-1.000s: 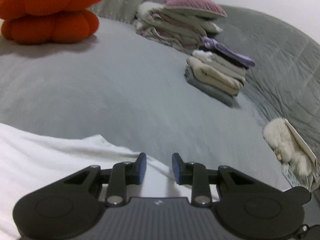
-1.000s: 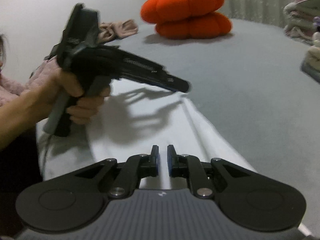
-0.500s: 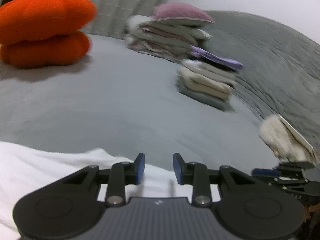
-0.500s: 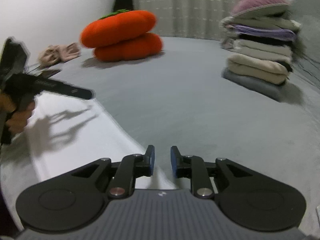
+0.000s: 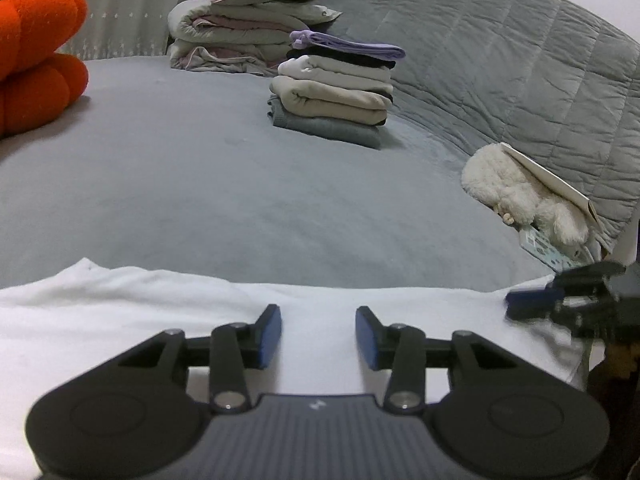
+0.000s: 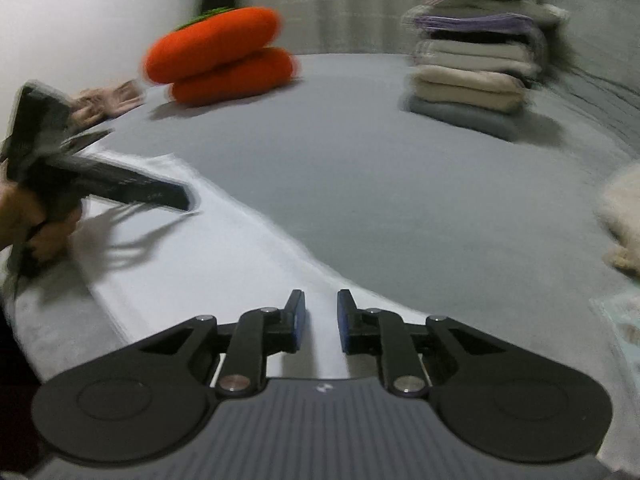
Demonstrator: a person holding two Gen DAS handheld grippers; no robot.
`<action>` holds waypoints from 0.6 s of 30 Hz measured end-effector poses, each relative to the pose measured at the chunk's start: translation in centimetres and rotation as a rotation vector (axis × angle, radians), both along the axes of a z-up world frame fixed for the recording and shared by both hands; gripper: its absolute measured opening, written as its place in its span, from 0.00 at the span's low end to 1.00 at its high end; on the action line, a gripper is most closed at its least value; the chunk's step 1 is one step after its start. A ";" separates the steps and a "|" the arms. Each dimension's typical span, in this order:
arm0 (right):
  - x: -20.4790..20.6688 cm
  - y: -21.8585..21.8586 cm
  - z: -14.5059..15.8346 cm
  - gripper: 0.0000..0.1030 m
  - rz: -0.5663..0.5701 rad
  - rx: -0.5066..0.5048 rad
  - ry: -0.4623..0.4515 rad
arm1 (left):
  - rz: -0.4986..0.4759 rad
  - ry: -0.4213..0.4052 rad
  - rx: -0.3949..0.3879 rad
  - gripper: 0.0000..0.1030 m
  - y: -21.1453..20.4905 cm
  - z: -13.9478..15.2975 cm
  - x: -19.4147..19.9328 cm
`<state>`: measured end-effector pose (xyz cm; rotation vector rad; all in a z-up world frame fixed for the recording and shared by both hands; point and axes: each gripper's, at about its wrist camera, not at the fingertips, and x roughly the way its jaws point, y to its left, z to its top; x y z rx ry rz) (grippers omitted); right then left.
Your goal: Fold clothes
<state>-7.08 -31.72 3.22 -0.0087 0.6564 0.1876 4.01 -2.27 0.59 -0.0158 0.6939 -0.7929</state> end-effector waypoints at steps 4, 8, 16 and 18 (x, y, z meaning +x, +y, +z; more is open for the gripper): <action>-1.1 -5.2 0.4 0.29 -0.281 -0.108 0.007 | 0.002 -0.022 0.035 0.41 -0.1 0.1 -0.7; -3.4 -7.3 2.3 0.32 -0.338 -0.056 -0.009 | 0.009 -0.043 0.065 0.41 -0.1 0.4 -1.2; -4.7 -5.3 2.8 0.41 -0.252 -0.064 0.015 | -0.022 -0.065 0.047 0.42 -0.6 1.0 -2.8; -4.2 -4.3 2.5 0.41 -0.216 -0.111 0.028 | -0.043 -0.077 0.050 0.42 -1.0 1.0 -3.3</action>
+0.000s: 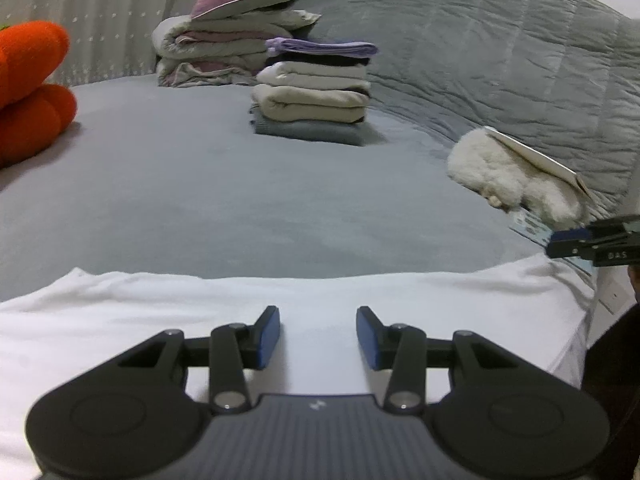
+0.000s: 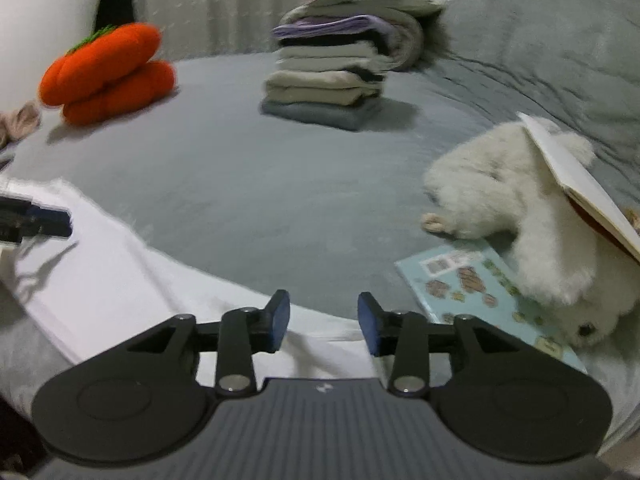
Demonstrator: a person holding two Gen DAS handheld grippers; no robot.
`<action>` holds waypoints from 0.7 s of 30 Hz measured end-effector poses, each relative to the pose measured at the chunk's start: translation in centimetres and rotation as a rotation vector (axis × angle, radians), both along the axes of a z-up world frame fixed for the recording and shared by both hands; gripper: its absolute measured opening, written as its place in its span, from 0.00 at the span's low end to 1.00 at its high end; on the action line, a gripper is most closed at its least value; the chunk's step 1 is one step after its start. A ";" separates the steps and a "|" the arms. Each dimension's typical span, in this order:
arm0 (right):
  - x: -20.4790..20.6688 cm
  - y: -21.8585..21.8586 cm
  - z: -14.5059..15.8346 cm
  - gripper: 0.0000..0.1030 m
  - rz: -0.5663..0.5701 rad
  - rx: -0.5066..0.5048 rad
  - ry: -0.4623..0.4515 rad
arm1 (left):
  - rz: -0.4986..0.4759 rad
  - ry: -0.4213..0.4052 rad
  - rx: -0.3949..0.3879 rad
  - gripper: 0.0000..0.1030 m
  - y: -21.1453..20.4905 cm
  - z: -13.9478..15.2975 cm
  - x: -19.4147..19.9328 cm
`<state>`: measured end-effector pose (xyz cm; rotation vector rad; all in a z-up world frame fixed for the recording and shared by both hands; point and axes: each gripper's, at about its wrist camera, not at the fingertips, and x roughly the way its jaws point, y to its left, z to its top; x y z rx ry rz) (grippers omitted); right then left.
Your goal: Fold clothes
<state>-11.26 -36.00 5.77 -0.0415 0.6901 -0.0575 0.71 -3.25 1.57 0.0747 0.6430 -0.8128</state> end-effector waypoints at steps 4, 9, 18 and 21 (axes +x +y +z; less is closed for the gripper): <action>0.4 0.1 -0.2 0.36 -0.013 -0.090 0.036 | -0.033 -0.016 0.027 0.43 -0.7 -0.2 -0.7; 0.7 -1.9 -0.1 0.35 -0.051 -0.019 0.067 | -0.045 -0.025 0.041 0.44 -1.1 -0.3 -0.8; 1.7 0.4 -2.0 0.28 0.040 -0.120 0.178 | -0.049 -0.027 0.049 0.46 -1.2 -0.5 -1.0; 2.2 -0.7 -1.8 0.28 0.021 -0.052 0.194 | -0.050 -0.027 0.051 0.47 -1.3 -0.4 -1.0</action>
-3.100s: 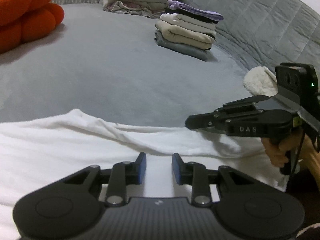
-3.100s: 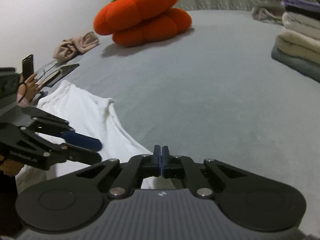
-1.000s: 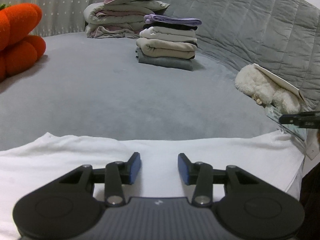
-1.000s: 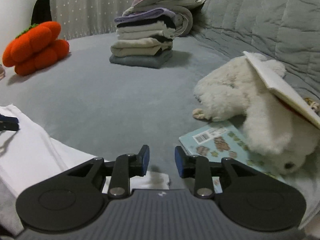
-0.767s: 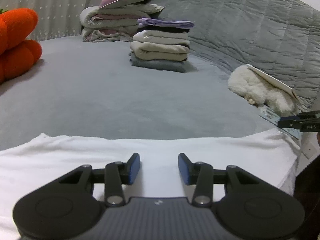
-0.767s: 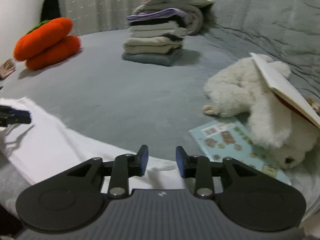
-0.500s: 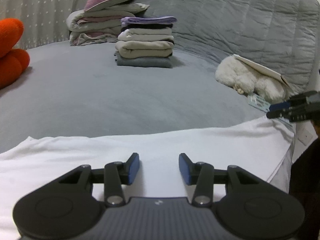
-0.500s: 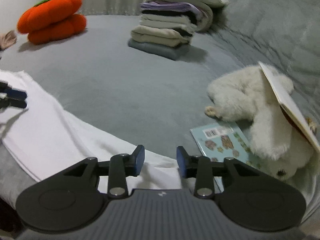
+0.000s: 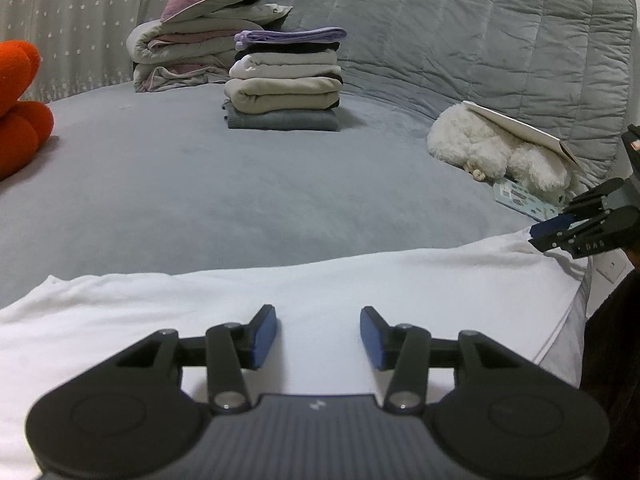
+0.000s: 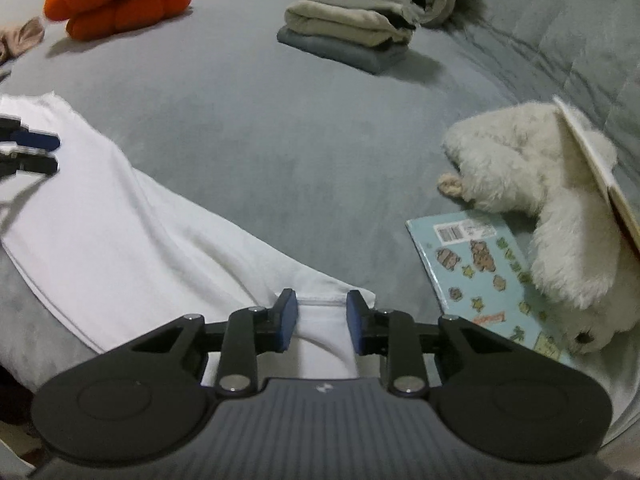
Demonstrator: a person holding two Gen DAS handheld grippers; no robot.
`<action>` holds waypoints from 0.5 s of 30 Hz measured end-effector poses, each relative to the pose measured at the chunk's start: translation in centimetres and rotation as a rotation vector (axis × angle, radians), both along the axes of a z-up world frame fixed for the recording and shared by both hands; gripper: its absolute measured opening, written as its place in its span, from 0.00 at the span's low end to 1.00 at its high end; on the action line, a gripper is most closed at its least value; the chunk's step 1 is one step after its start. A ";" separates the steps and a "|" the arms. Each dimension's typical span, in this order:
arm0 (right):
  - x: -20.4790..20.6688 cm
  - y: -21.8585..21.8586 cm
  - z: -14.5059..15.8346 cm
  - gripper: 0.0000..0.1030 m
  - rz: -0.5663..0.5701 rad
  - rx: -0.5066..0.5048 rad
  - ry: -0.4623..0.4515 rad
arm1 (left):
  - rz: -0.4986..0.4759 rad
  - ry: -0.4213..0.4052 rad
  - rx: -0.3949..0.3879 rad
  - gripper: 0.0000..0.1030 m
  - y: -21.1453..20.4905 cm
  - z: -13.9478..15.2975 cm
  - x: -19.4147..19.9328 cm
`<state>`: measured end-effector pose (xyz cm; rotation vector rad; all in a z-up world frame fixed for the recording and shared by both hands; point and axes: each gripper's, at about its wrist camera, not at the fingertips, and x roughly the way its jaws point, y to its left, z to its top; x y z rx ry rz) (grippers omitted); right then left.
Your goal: Fold clothes
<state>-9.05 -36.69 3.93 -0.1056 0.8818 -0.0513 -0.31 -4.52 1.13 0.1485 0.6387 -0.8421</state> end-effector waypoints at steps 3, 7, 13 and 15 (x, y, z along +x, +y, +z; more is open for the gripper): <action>0.3 -1.7 0.4 0.26 -0.059 0.096 0.001 | -0.001 0.000 0.002 0.47 -0.1 0.0 0.0; 0.6 -2.4 0.2 0.25 -0.106 0.152 0.011 | -0.002 -0.002 0.006 0.48 -0.3 0.0 -0.1; -0.1 0.1 0.3 0.04 -0.083 0.015 -0.030 | -0.005 -0.007 0.010 0.48 -0.3 -0.1 -0.2; -1.0 0.7 0.8 0.04 -0.104 -0.025 -0.077 | -0.005 -0.009 0.011 0.48 -0.2 0.0 -0.2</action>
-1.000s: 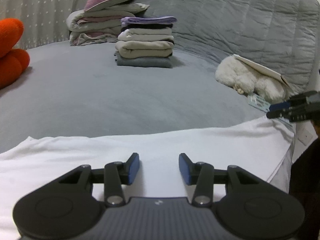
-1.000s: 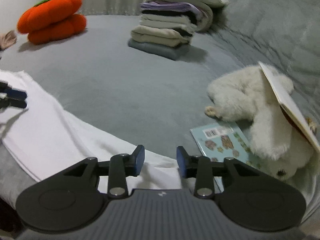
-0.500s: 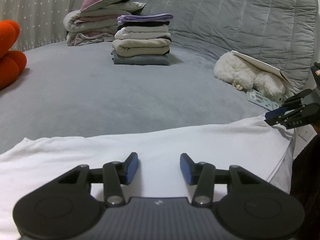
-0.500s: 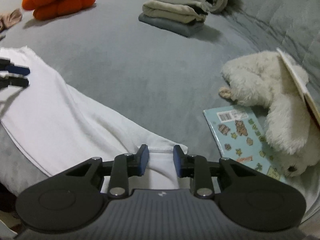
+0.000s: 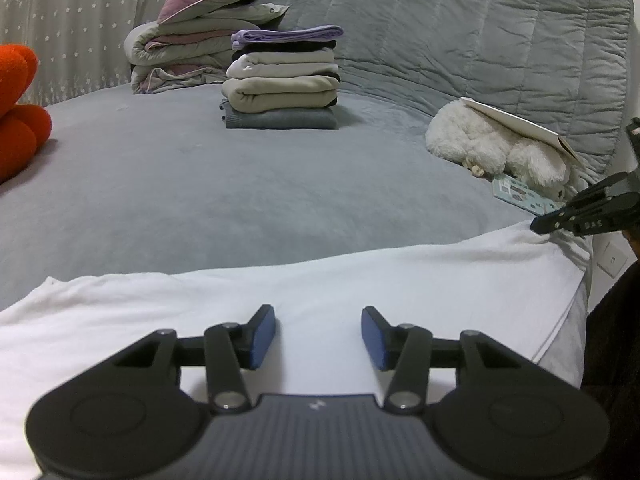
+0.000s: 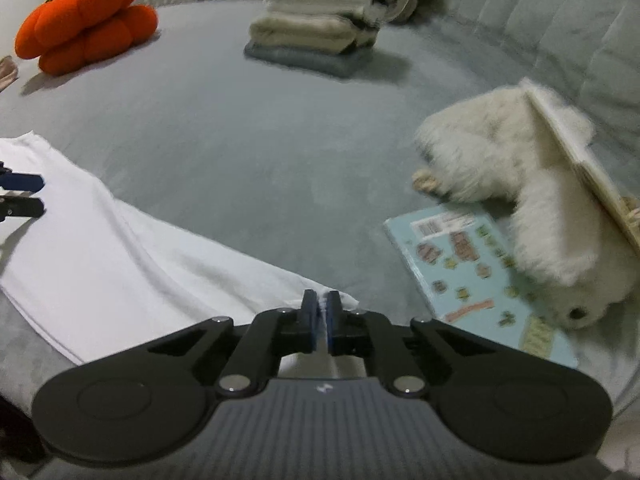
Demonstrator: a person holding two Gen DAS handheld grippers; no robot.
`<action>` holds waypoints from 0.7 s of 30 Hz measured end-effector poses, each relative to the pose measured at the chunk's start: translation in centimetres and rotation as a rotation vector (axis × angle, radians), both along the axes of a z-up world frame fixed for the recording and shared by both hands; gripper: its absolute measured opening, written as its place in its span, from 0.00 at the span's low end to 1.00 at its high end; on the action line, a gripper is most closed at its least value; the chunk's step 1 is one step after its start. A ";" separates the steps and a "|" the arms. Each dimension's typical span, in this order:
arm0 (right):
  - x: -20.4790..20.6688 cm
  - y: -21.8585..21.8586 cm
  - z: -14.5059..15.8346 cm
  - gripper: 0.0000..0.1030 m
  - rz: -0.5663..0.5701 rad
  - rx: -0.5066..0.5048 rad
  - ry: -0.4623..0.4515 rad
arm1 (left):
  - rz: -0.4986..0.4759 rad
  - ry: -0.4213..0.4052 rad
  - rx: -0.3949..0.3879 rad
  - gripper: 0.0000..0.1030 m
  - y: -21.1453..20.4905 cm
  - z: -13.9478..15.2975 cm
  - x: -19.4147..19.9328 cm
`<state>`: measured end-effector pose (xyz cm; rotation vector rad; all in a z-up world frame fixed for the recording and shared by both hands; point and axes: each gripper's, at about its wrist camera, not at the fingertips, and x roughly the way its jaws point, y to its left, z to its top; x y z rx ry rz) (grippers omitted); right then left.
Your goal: Fold clothes
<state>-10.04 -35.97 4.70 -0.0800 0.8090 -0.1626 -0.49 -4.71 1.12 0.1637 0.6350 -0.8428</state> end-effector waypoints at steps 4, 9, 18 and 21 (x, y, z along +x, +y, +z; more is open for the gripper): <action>-1.3 0.6 0.8 0.04 -0.039 -0.048 -0.081 | -0.002 0.000 0.001 0.48 0.0 0.0 0.0; -1.5 1.0 0.9 0.03 -0.057 -0.107 -0.106 | -0.003 -0.003 0.004 0.48 -0.1 -0.1 0.0; 0.3 -0.1 -0.2 0.03 -0.102 -0.100 -0.063 | -0.010 -0.014 0.015 0.51 -0.2 -0.1 -0.2; 0.9 0.0 -1.1 0.04 -0.095 -0.111 -0.011 | -0.016 -0.025 0.025 0.54 -0.5 -0.2 -0.4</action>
